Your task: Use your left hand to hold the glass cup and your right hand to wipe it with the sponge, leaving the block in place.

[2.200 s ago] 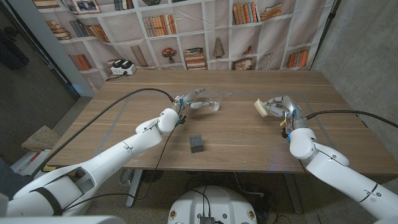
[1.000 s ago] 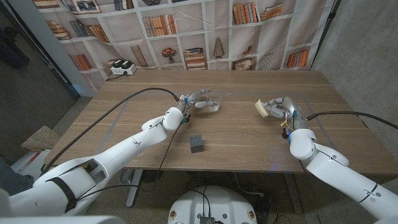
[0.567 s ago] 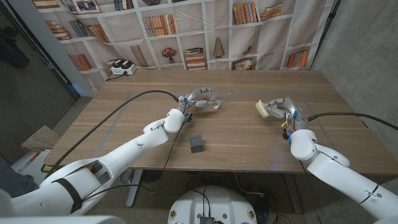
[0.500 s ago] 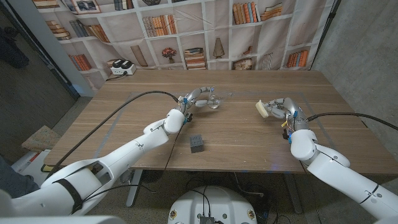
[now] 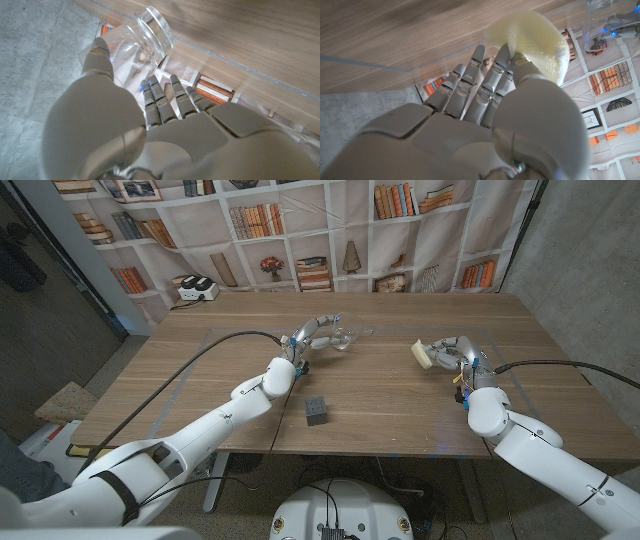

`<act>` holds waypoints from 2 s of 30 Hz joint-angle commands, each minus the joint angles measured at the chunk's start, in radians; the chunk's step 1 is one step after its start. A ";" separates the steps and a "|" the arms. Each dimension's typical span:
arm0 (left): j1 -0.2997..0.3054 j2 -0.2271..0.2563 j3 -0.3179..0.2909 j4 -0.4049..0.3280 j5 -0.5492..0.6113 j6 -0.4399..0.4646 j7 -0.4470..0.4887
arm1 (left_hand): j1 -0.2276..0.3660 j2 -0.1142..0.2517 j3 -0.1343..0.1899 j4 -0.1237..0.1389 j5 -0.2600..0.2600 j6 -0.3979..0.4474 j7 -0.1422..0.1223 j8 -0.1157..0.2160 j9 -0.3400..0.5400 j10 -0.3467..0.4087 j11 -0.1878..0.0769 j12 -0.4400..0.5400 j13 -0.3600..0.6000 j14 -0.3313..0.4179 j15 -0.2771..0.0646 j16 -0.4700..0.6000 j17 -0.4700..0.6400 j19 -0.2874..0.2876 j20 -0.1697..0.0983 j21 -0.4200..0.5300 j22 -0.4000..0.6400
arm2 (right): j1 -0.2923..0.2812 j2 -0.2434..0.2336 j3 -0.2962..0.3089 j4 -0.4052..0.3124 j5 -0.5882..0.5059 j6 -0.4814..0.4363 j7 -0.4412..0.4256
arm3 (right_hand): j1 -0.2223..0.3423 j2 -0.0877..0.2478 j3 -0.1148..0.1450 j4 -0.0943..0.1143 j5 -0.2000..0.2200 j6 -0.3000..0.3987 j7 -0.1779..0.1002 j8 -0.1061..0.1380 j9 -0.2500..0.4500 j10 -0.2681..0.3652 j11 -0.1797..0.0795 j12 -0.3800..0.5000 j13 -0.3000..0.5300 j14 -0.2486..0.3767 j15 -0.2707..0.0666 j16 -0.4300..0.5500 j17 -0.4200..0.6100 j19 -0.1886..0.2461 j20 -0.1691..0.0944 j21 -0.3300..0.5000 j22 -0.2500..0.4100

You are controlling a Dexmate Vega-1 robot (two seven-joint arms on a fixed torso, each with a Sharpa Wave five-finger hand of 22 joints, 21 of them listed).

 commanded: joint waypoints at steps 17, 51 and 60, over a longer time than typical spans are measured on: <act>0.056 -0.017 -0.084 -0.064 -0.210 -0.114 -0.104 | 0.082 0.056 0.025 0.026 -0.048 0.250 -0.035 0.075 0.003 0.184 -0.049 -0.008 0.008 0.114 -0.148 0.014 0.002 0.062 -0.032 0.014 0.001 | 0.000 0.030 0.001 -0.008 0.008 0.084 -0.011 | 0.002 0.011 -0.002 0.000 0.007 0.033 -0.026 0.003 0.003 0.009 0.002 0.003 0.004 0.008 -0.088 -0.003 0.003 0.010 -0.029 0.001 0.001; 0.133 0.022 -0.119 -0.216 -0.322 -0.095 -0.237 | 0.098 0.072 0.039 0.042 -0.087 0.343 -0.032 0.085 -0.001 0.288 -0.046 -0.019 0.017 0.321 -0.158 0.030 0.007 0.116 -0.025 0.016 0.004 | 0.181 0.135 -0.093 0.090 0.000 0.207 0.062 | 0.001 0.013 -0.004 0.001 0.005 0.034 -0.026 0.001 0.003 0.017 0.001 0.005 0.008 0.024 -0.086 0.001 0.005 0.015 -0.029 0.002 0.001; 0.129 0.013 -0.119 -0.209 -0.315 -0.119 -0.237 | 0.101 0.069 0.040 0.042 -0.090 0.347 -0.033 0.084 0.000 0.299 -0.047 -0.022 0.016 0.324 -0.159 0.022 0.006 0.122 -0.023 0.016 0.004 | 0.216 0.151 -0.104 0.107 0.016 0.212 0.079 | 0.000 0.013 -0.005 0.001 0.005 0.035 -0.026 0.001 0.003 0.018 0.000 0.005 0.009 0.027 -0.086 0.001 0.004 0.015 -0.029 0.001 0.001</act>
